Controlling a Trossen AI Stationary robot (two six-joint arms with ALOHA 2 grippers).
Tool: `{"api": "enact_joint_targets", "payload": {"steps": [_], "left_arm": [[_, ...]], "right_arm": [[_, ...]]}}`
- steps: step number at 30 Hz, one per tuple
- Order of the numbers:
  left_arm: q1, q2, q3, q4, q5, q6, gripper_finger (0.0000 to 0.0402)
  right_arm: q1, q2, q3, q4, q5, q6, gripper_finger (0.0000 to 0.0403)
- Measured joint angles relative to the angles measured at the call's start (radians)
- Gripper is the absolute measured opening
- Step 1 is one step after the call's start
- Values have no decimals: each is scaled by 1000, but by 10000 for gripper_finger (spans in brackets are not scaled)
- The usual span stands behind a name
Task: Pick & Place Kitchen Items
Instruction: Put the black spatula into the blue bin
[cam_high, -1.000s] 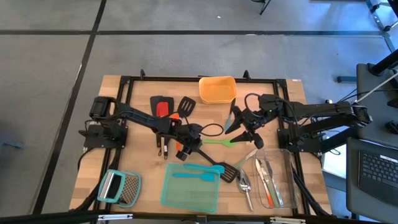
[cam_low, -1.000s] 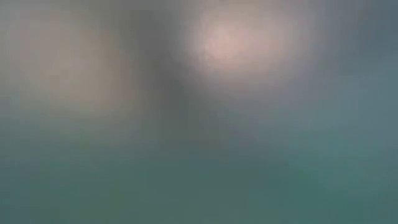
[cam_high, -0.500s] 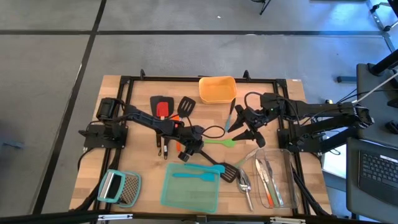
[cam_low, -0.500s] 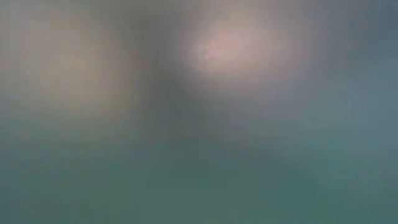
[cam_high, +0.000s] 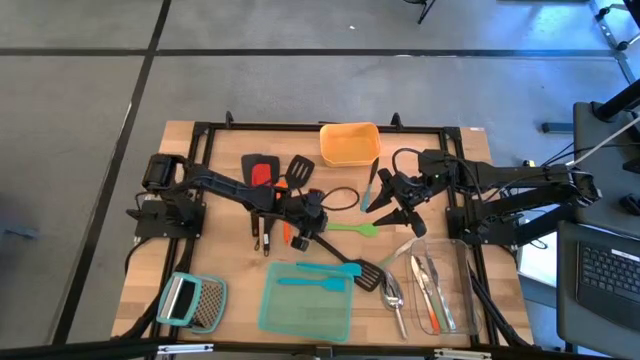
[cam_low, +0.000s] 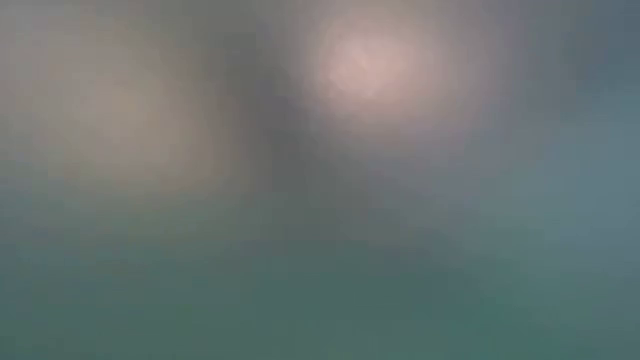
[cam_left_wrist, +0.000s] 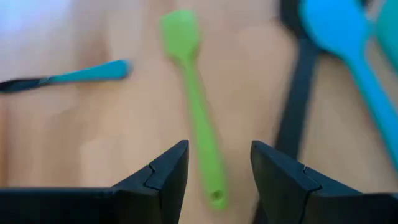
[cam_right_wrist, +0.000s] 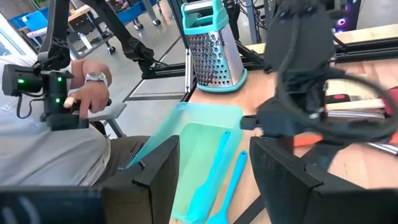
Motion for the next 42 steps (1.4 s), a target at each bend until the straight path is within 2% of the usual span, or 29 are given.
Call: {"api": "enact_joint_targets", "payload": {"steps": [8,15,18,24,31,42], "left_arm": [[57,-29,0,-44,-161,-187,168],[116,-29,0,-264,-337,-459,168],[141,-29,0,-360,-344,-530,168],[162,-55,0,-443,-385,-575,168],[166,-190,-14,-645,-478,-679,168],[201,-509,-290,-663,-383,-1000,168]], "right_arm": [[0,0,0,-1,2,0,197],[0,0,0,-1,2,0,197],[0,0,0,-2,2,0,197],[0,0,0,-6,2,0,197],[0,0,0,-30,1,0,197],[0,0,0,-35,0,0,197]]}}
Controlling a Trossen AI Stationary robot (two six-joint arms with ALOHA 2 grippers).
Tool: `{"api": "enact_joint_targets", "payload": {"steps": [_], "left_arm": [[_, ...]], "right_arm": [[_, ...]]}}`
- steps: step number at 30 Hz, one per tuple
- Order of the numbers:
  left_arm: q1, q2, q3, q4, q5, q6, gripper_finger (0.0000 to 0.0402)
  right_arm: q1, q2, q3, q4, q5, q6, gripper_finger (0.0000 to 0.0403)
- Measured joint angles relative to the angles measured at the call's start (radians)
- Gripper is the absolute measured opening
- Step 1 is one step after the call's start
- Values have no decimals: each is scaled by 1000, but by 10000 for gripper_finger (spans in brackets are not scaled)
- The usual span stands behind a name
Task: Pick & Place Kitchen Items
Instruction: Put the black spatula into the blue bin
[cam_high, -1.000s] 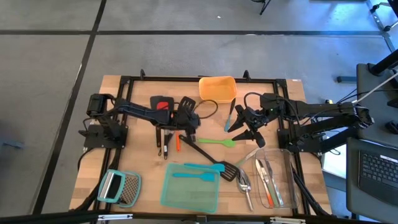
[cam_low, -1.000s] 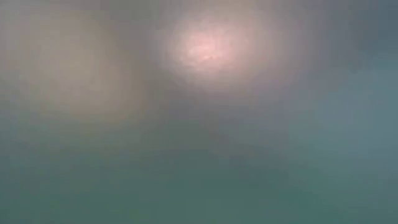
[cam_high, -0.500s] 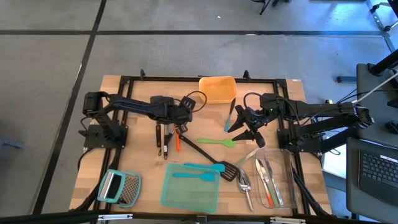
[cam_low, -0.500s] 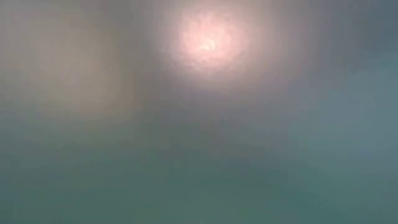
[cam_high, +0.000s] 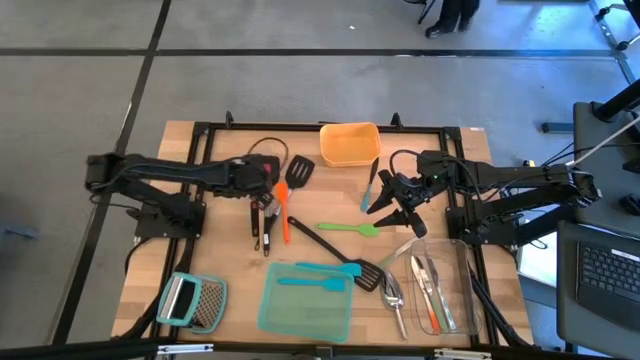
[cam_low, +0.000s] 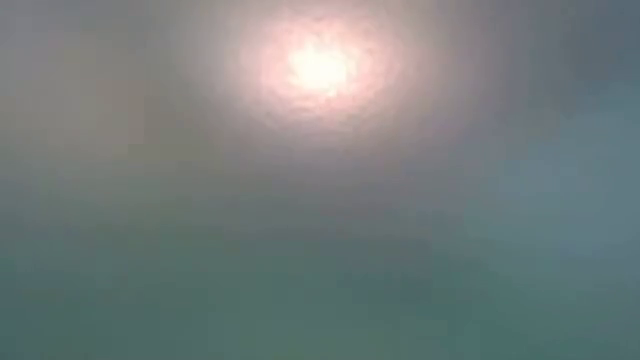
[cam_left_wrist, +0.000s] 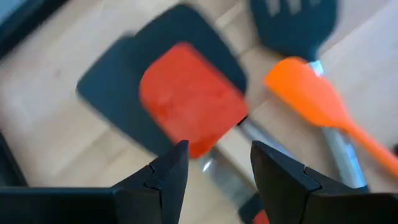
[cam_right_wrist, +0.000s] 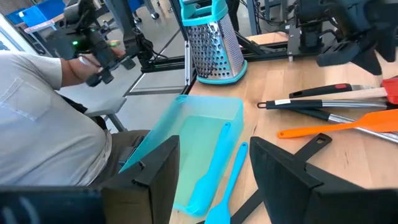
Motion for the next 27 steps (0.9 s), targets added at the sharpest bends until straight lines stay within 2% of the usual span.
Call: {"api": "enact_joint_targets", "payload": {"steps": [8,16,22,27], "left_arm": [[73,-157,-156,80,189,-91,168],[174,-255,-223,125,409,-83,171],[211,-241,-224,156,532,-84,199],[211,-181,-224,150,525,-100,234]], "right_arm": [[0,0,0,11,-1,0,197],[0,0,0,8,-1,-1,197],[0,0,0,9,0,-4,197],[0,0,0,9,0,-4,197]]}}
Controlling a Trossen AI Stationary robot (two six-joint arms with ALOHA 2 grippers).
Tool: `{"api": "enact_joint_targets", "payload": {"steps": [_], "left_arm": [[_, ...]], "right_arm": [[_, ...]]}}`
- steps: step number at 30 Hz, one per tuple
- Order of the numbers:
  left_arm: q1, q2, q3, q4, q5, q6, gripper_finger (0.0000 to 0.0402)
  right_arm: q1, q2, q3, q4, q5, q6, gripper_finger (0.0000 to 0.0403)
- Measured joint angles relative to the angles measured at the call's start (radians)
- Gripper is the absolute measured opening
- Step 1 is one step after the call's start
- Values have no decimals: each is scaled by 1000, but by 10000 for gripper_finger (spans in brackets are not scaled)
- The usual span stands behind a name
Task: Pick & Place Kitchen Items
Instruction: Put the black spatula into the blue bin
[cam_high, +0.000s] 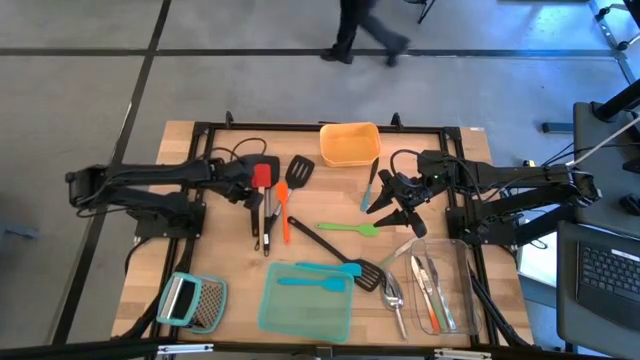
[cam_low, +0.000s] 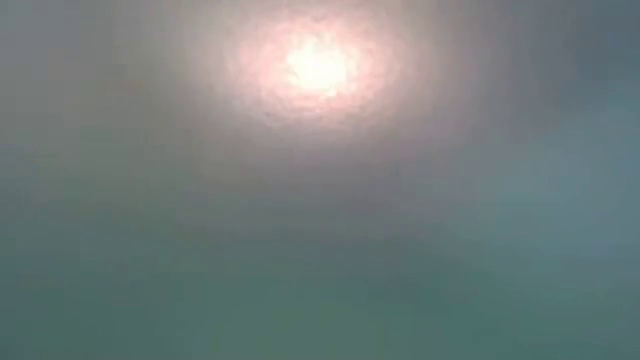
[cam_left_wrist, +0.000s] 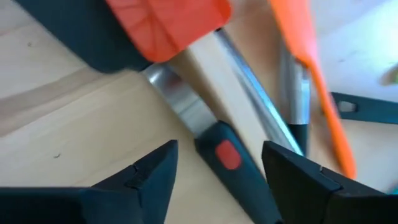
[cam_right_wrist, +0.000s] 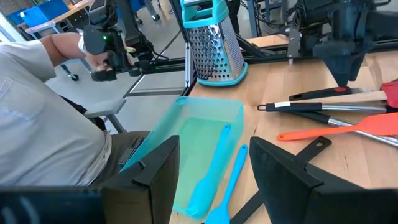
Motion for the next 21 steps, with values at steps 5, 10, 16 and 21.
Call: {"api": "enact_joint_targets", "payload": {"steps": [5,10,16,21], "left_arm": [[0,87,0,13,-13,-7,253],[-13,179,5,35,-7,-8,252],[-15,234,5,23,-14,15,251],[-16,264,11,-11,-42,47,249]], "right_arm": [[0,0,0,0,1,-15,197],[0,0,0,-1,1,-16,197],[0,0,0,-1,2,-16,197],[0,0,0,-1,2,-16,197]]}}
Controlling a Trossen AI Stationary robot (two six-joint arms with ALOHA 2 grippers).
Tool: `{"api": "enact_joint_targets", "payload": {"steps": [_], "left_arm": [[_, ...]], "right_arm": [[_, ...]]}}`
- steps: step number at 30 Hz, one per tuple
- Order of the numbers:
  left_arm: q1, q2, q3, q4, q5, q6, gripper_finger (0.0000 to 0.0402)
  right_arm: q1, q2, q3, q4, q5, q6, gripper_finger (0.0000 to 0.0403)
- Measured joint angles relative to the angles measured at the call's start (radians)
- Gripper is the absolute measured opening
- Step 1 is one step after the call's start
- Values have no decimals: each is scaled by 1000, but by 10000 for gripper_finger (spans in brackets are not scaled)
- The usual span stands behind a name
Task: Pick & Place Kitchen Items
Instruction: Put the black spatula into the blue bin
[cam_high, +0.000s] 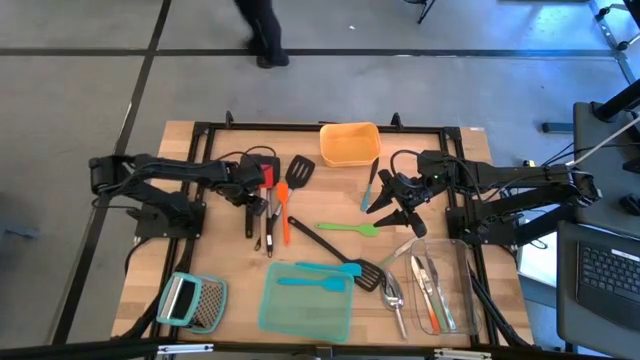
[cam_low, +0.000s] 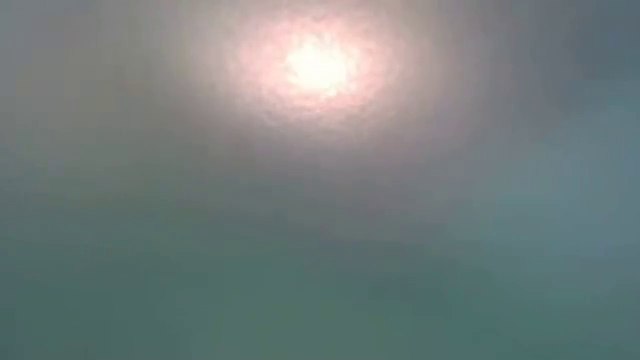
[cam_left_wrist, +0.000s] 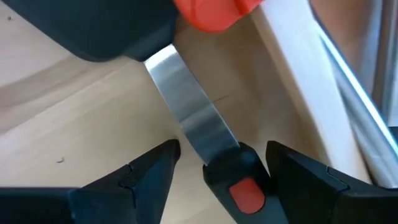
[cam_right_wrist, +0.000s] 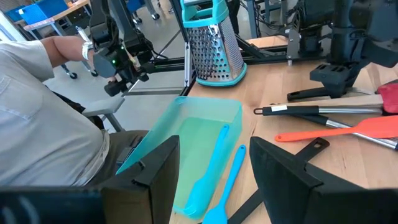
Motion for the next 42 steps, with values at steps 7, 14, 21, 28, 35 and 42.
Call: {"api": "enact_joint_targets", "payload": {"steps": [7,14,21,28,35,42], "left_arm": [[0,11,1,-18,-26,38,168],[-3,-17,12,-64,-60,106,105],[-11,-120,124,-359,-245,113,103],[-11,-210,253,-559,-353,109,103],[-42,-275,379,-606,-268,227,102],[-204,-263,474,-566,-86,307,102]], "right_arm": [[0,0,0,0,0,0,197],[0,0,0,0,-1,0,197],[0,0,0,0,-2,0,197],[0,0,0,-1,-2,-3,197],[0,0,0,-1,-2,-3,197],[0,0,0,-23,-2,-8,197]]}}
